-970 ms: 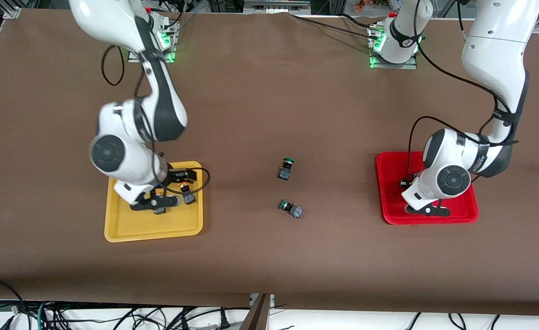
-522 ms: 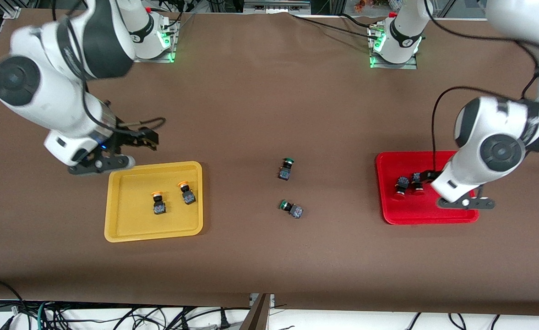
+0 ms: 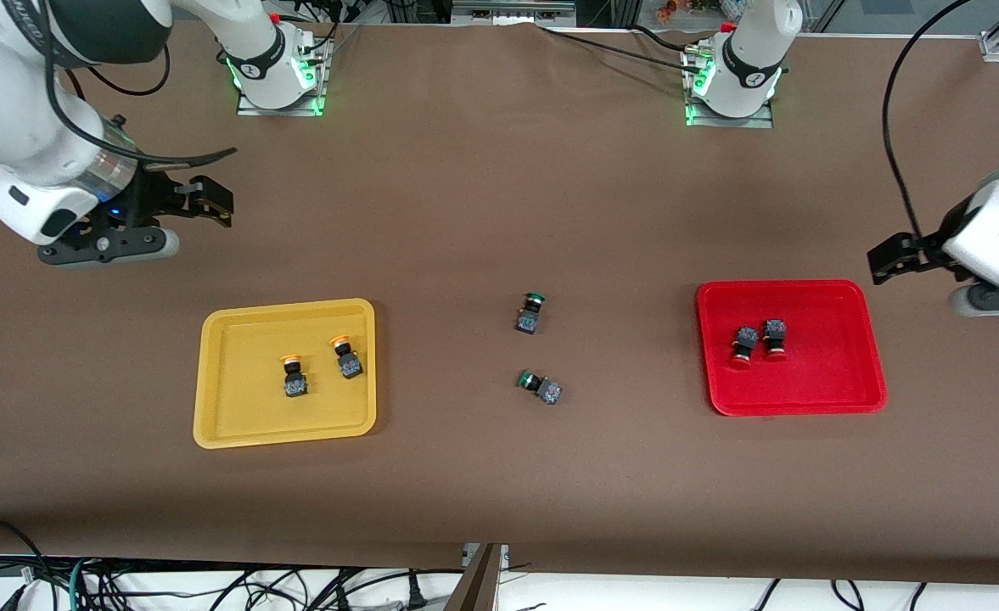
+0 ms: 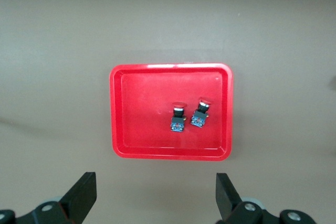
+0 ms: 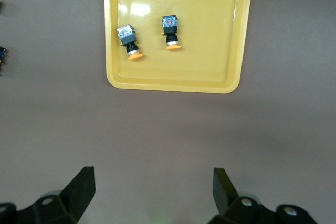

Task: Place red and yellow buttons in trays

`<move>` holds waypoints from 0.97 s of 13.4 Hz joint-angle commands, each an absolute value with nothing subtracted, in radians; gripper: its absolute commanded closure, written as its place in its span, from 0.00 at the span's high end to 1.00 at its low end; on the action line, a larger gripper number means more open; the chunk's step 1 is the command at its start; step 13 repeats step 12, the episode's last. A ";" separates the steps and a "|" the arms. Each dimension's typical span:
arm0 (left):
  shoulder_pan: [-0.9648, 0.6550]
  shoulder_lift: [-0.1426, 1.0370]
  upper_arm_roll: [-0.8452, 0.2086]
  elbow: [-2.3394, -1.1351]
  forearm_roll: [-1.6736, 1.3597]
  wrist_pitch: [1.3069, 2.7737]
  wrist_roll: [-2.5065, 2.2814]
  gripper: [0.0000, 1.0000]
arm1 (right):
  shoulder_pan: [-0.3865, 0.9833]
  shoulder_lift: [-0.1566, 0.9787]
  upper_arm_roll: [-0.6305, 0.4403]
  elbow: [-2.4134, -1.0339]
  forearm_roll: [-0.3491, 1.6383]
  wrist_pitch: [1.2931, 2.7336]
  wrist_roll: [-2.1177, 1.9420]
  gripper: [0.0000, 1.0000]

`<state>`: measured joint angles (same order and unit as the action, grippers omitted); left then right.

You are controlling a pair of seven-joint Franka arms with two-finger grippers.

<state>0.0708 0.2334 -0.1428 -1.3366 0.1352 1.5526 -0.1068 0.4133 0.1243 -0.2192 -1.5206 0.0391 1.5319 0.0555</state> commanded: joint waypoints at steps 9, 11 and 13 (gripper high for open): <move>0.009 -0.091 -0.065 -1.812 0.023 1.798 -0.077 1.00 | 0.227 0.060 -0.075 -1.548 0.005 1.539 0.054 1.00; 0.009 -0.074 -0.054 -1.801 0.023 1.795 -0.075 1.00 | 0.227 0.061 -0.075 -1.546 0.008 1.534 0.052 1.00; 0.009 -0.072 -0.046 -1.799 0.023 1.792 -0.077 1.00 | 0.227 0.064 -0.075 -1.546 0.011 1.542 0.052 1.00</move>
